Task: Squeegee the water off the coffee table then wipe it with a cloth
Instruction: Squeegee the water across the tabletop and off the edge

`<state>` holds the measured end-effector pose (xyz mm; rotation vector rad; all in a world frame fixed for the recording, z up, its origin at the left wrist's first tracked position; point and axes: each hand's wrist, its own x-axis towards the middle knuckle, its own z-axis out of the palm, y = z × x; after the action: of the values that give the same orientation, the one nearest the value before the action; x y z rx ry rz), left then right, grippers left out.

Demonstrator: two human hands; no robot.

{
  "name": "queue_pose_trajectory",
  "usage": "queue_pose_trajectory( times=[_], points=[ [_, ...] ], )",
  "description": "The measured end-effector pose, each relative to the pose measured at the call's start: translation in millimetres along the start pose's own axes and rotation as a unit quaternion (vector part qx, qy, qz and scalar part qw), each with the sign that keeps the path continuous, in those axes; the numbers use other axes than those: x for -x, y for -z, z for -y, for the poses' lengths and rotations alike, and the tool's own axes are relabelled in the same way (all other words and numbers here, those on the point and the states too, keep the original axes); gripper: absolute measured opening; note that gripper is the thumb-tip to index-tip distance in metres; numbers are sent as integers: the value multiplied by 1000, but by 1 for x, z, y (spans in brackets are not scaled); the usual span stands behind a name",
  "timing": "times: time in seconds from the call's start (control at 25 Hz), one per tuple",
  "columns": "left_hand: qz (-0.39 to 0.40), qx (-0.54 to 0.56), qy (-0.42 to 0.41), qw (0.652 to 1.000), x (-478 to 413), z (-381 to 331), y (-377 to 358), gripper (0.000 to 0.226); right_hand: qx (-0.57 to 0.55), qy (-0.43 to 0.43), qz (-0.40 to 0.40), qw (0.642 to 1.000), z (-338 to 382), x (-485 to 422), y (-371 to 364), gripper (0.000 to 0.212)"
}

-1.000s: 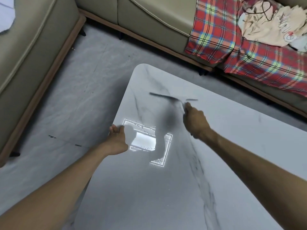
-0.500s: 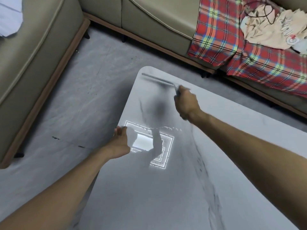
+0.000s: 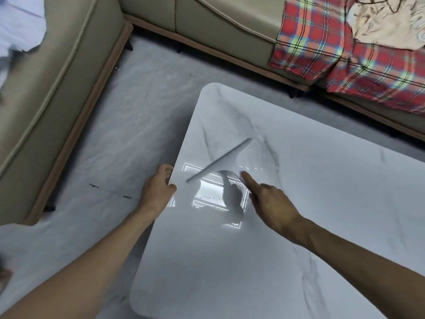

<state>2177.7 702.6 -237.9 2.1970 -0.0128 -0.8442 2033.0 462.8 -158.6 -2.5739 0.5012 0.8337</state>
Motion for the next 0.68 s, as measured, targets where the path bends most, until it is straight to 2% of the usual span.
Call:
queue_pose_trajectory(
  times=[0.16,0.32,0.4,0.48,0.56,0.68],
  points=[
    [-67,5,-15,998,9,-3,0,20,28,-21,22,999,-32,38,13,59],
    [-70,-22,-9,997,17,-1,-3,7,-10,-21,-86,996,-22,-15,49,51],
    [-79,-56,-16,995,20,1,-3,16,-38,-29,-127,991,-3,-60,66,42],
    [-79,-107,-26,991,21,3,-4,15,-61,-46,-130,989,16,-92,70,39],
    [-39,-130,-10,991,21,5,-9,29,-57,-58,-116,990,26,-101,58,40],
    [51,-125,11,991,25,3,-22,60,-32,-40,-97,994,16,-62,23,45]
  ],
)
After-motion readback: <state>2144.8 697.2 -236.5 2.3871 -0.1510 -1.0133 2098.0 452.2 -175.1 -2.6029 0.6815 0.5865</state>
